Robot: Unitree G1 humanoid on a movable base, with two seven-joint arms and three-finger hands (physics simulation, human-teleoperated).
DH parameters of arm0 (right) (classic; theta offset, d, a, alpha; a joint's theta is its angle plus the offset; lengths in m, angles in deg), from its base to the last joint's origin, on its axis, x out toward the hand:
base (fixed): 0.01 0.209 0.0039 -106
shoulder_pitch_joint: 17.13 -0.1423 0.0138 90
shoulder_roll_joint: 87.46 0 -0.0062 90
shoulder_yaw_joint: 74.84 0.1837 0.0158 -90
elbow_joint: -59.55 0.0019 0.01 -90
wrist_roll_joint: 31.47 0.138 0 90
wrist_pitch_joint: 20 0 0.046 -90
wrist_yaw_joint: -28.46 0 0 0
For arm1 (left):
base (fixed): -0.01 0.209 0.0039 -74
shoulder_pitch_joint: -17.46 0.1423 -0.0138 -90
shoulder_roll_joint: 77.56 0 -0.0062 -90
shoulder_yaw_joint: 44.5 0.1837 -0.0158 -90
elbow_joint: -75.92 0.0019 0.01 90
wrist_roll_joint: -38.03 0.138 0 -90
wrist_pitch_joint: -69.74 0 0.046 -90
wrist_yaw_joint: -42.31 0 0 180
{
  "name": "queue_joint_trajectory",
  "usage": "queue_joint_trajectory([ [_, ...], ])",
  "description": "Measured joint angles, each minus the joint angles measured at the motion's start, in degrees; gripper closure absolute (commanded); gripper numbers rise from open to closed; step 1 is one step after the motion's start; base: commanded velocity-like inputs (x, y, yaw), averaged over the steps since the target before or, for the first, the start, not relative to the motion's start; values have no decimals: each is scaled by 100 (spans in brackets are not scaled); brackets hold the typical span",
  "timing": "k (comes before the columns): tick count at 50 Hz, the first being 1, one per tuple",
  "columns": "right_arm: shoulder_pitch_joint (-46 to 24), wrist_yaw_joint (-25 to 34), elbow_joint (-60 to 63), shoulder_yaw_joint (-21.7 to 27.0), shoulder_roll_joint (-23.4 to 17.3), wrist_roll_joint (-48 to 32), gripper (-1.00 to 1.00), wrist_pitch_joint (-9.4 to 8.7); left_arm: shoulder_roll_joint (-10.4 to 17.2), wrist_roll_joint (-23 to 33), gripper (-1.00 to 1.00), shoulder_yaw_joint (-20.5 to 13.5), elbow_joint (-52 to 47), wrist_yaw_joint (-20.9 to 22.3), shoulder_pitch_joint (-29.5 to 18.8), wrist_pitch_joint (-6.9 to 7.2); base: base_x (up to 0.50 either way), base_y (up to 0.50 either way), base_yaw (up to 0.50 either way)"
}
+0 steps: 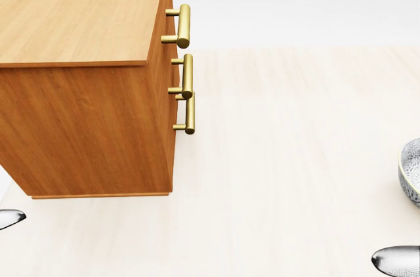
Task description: Put the bowl on top of the cabinet.
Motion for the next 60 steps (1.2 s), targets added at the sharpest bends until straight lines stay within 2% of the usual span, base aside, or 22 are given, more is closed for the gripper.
queue_joint_trajectory([
  [4,-4,16,0,4,15,-22,-100,0,0,0,-100,3,7,0,0,0,43,11,0],
  [17,-156,242,0,110,166,-270,-100,0,-7,4,-100,8,-19,4,9,0,0,0,0],
  [27,-993,1038,-562,476,-341,-1467,-100,0,-18,42,-100,43,-48,1,11,0,0,0,0],
  [37,-1919,1665,-2844,391,-1202,-2779,-100,0,-21,66,-100,62,-55,0,5,0,0,0,0],
  [47,-2841,1953,-5800,-94,-2094,-3736,-100,0,-12,61,-100,59,-58,-8,-10,0,0,0,0],
  [60,-3696,2760,-8444,-725,-2789,-4617,-100,0,3,47,-100,56,-39,-18,-32,0,0,0,0],
])
